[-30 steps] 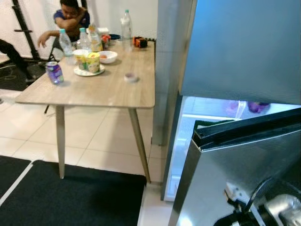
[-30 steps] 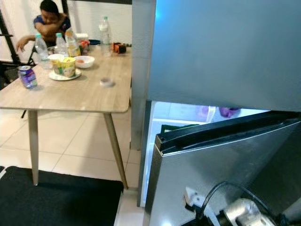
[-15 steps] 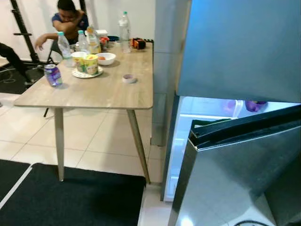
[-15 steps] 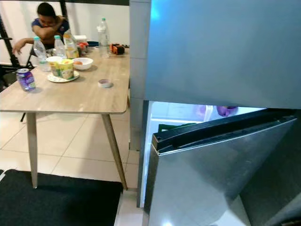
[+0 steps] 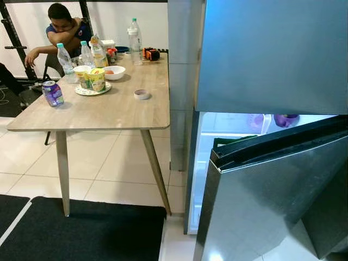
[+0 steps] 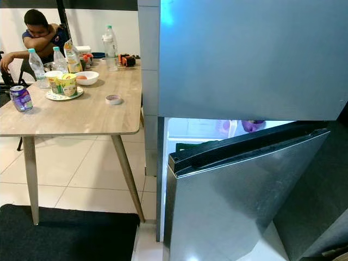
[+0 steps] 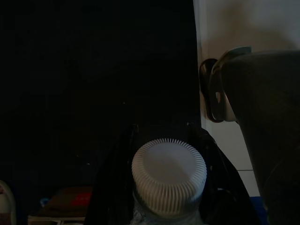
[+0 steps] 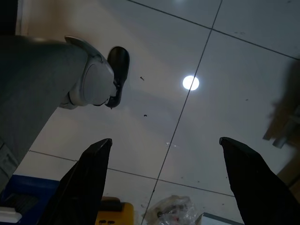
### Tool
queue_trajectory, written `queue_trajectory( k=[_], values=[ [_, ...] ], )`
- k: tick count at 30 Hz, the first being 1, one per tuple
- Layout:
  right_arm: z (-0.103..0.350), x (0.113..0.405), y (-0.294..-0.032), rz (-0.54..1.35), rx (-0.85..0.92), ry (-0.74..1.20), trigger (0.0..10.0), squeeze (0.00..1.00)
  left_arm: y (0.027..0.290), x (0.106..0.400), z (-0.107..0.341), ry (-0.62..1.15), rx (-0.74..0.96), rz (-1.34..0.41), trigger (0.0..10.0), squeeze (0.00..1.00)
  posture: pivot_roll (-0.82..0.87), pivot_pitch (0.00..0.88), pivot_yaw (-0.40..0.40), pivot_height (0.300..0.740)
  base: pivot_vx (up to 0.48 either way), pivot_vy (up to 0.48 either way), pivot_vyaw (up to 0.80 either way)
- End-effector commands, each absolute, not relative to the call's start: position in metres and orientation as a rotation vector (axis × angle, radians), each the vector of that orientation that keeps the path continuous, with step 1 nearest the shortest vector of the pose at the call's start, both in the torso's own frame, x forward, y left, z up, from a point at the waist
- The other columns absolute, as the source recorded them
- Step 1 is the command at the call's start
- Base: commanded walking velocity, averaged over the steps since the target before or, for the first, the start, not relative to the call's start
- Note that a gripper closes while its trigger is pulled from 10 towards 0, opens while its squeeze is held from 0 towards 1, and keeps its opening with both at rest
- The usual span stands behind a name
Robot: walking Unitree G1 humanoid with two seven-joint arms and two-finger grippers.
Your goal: Restocking fridge
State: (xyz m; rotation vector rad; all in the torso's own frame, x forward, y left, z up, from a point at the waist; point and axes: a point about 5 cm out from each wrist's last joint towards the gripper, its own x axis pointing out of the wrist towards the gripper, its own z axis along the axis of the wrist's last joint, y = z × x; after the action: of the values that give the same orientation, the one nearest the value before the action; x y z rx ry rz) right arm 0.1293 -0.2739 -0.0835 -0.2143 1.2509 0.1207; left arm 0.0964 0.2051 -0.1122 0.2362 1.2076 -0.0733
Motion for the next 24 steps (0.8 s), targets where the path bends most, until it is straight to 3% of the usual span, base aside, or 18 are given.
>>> queue_trajectory(
  k=[1, 16, 20, 24],
  values=[
    [-0.083, 0.135, -0.272, 0.096, -0.21, 1.229, 10.0, 0.0, 0.203, 0.095, -0.113, 1.22, 0.193, -0.059, 10.0, 0.0, -0.11, 0.0, -0.018, 0.74, 0.0, 0.0, 0.0],
    [-0.086, 0.126, -0.274, 0.025, -0.205, 1.232, 10.0, 0.0, 0.231, 0.105, -0.105, 1.193, 0.142, 0.073, 10.0, 0.0, -0.1, 0.0, 0.002, 0.74, 0.0, 0.0, 0.0],
    [-0.083, 0.135, -0.273, 0.011, -0.181, 1.193, 10.0, 0.0, 0.231, 0.104, -0.106, 1.204, 0.161, 0.042, 10.0, 0.0, -0.1, 0.035, 0.013, 0.74, 0.0, 0.0, 0.0],
    [-0.085, 0.136, -0.267, 0.013, -0.182, 1.192, 10.0, 0.0, 0.233, 0.107, -0.104, 1.194, 0.185, 0.022, 10.0, 0.0, -0.08, 0.015, 0.001, 0.74, 0.0, 0.0, 0.0]
  ],
)
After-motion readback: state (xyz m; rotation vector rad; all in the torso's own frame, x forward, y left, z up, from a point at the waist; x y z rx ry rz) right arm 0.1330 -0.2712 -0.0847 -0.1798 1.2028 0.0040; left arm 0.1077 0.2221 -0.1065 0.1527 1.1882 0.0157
